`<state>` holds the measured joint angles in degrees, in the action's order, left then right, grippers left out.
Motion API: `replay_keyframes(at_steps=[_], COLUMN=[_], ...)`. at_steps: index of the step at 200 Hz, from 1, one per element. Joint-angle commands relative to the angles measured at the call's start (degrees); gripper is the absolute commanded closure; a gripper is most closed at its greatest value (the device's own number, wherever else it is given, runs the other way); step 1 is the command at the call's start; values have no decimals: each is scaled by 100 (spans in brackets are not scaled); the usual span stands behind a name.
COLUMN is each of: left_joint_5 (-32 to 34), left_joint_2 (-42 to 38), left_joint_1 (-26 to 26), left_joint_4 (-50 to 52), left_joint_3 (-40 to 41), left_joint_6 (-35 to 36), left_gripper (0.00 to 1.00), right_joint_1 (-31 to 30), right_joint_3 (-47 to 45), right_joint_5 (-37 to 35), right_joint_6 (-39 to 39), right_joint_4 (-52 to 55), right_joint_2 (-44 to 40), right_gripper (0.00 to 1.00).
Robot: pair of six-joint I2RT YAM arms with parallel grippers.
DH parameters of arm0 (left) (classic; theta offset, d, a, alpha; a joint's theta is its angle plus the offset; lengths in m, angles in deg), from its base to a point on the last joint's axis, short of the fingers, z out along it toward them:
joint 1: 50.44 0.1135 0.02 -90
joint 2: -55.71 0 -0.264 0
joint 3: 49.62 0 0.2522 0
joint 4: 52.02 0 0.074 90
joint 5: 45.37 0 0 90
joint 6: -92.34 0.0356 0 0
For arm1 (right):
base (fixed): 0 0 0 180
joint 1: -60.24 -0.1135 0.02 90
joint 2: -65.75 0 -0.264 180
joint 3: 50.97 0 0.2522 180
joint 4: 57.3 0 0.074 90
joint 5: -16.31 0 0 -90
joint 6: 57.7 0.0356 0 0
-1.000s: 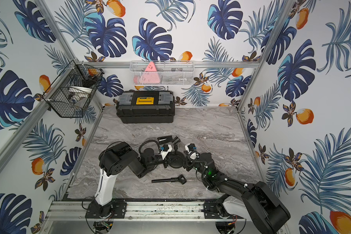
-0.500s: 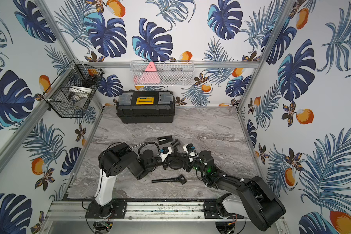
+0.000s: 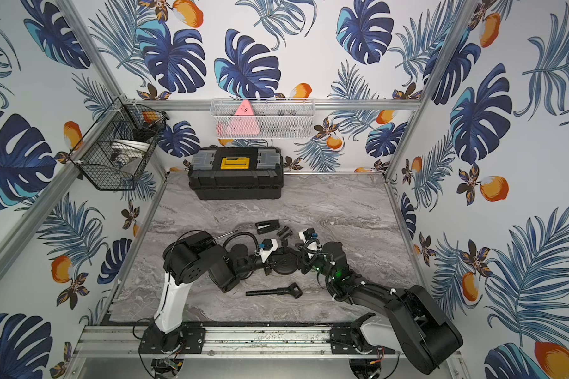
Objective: Assemble a microphone stand
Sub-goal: Screw the microphone stand pole into the microphone stand base.
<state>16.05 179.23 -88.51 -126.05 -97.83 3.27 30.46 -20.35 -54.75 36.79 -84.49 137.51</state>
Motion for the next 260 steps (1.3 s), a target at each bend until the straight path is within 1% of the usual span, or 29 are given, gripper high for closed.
replay_keyframes(at_steps=[1, 19, 44, 75, 119, 147, 164, 216, 219, 225, 248, 260], left_joint_5=[-61, -59, -49, -44, -78, -81, -78, -95, -91, -89, -70, -70], left_joint_2=[-36, -77, -73, -107, -76, -74, -100, -48, -43, -45, -37, -19], left_joint_1=[-2, -8, -6, -5, -7, -4, -4, -1, -7, -8, -12, -8], left_joint_4=[438, 543, 469, 517, 456, 456, 473, 461, 478, 505, 617, 635], left_joint_3=[27, 18, 44, 44, 36, 34, 31, -8, -13, -17, -50, -52], left_joint_6=[75, 110, 95, 107, 39, 36, 31, -36, -23, -14, 41, 65], left_gripper=[88, 89, 88, 88, 88, 88, 88, 88, 88, 88, 88, 88], right_joint_1=[7, 24, 64, 148, 186, 205, 219, 341, 484, 539, 635, 674], right_joint_3=[55, 42, 165, 177, 422, 635, 696, 241, 202, 134, -69, -129], right_joint_5=[56, 87, 330, 752, 1243, 1384, 1440, 1434, 1422, 1395, 1341, 1445], right_joint_6=[-34, -93, -262, -367, -823, -1035, -1095, -481, -454, -388, -317, -287], right_joint_4=[118, -18, -60, -750, -1003, -816, -808, -2021, -2081, -2166, -2359, -2637], right_joint_2=[74, 230, 488, 931, 1316, 1366, 1375, 1437, 1429, 1404, 1412, 1563], right_gripper=[51, 50, 50, 51, 52, 59, 60, 52, 51, 50, 45, 45])
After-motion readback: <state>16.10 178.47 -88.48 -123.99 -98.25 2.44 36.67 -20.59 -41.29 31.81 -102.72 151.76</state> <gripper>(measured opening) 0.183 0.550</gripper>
